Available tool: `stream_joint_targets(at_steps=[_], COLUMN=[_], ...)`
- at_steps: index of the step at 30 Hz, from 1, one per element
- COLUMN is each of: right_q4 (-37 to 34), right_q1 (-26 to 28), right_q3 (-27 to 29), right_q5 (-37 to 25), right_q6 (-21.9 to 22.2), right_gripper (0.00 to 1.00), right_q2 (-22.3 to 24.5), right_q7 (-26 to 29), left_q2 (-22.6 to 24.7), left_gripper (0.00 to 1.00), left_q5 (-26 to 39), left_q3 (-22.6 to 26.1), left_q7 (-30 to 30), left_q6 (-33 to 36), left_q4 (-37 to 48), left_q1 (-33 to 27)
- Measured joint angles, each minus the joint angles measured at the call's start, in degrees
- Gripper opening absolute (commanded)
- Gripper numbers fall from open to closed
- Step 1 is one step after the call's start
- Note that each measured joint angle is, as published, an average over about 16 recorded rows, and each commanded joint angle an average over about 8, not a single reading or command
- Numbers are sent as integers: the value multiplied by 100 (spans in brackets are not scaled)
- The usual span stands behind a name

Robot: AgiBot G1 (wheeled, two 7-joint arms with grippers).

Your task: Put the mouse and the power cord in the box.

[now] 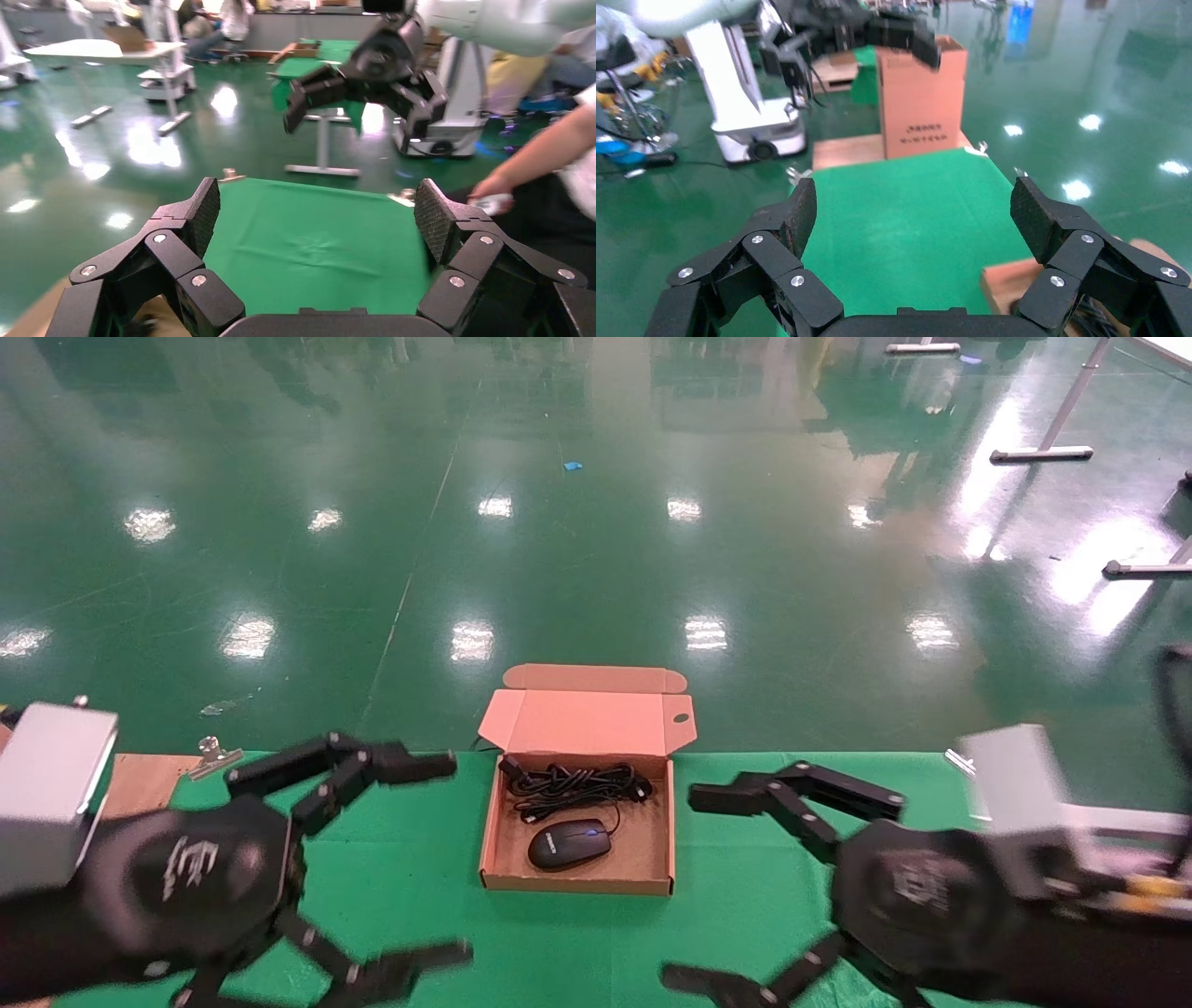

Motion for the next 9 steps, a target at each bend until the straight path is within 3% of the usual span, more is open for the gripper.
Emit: stream_joint_targets(at_steps=[9], right_q4=[313], right_q1=[-271], right_q3=[445], right_q5=[409], right_q6=[-377], right_gripper=[100], right_q2=[350], right_q7=[170], left_q2=[-118], left_gripper=[100], left_q5=[-73], left_q3=[-84], left_q7=[-488], left_q6=[216], left_q4=[-358], left_q1=[84])
